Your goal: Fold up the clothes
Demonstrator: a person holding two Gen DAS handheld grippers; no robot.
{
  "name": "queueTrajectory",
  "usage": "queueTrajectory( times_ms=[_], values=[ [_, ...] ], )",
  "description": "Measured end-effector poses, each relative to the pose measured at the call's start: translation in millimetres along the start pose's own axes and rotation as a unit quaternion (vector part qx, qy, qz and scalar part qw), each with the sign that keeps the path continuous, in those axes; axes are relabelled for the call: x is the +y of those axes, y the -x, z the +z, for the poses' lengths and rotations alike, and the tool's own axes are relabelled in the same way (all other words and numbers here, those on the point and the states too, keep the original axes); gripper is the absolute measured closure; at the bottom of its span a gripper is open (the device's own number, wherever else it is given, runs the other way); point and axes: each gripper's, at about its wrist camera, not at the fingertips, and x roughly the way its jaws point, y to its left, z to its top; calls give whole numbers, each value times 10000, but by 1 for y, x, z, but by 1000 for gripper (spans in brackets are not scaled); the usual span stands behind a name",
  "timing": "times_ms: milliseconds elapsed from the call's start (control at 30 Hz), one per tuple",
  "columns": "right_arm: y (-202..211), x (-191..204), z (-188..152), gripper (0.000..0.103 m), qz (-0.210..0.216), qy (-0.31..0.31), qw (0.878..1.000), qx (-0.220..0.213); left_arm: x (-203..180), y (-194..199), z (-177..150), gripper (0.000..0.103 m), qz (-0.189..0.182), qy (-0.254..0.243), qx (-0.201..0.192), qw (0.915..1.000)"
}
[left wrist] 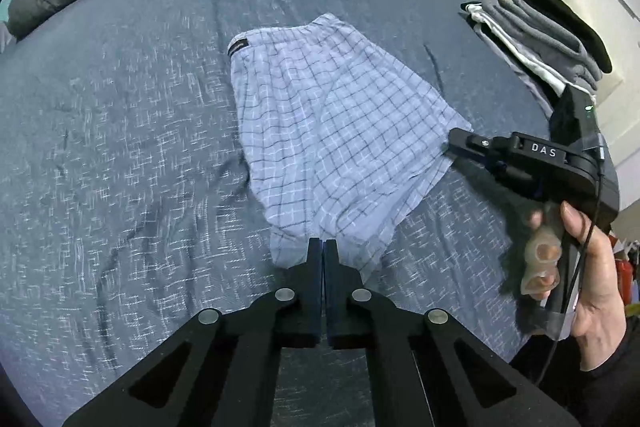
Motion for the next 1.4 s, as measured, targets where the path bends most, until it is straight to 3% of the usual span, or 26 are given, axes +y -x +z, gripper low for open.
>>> queueTrajectory(
  times_ms=[33, 67, 100, 267, 467, 867, 933, 1000, 1400],
  values=[
    [-2, -2, 0, 83, 29, -81, 10000, 29, -1, -2, 0, 97, 10, -7, 13, 10000],
    [-3, -3, 0, 69, 52, -127, 9999, 45, -3, -3, 0, 97, 19, -13, 26, 10000],
    [-4, -4, 0, 67, 60, -148, 9999, 47, -3, -5, 0, 97, 12, 0, 35, 10000],
    [-3, -8, -1, 67, -21, -279, 9996, 75, -3, -10, 0, 96, -38, 86, 43, 9999],
    [-5, -11, -1, 67, 206, -485, 9985, 125, 5, -12, 0, 96, -26, 232, 24, 9997],
    [-13, -8, 7, 67, 249, -550, 9982, 32, 3, -8, 1, 96, -51, 70, -28, 10000],
    [-14, -7, 7, 72, 162, -494, 9986, 57, 1, -8, 2, 96, -68, 66, -28, 10000],
    [-15, -7, 6, 87, 107, -468, 9988, 85, 0, -9, 2, 96, -75, 56, -24, 10000],
    [-17, 6, 7, 102, -74, 44, 10000, -16, 0, -11, 1, 96, -24, -8, -19, 10000]
  ],
)
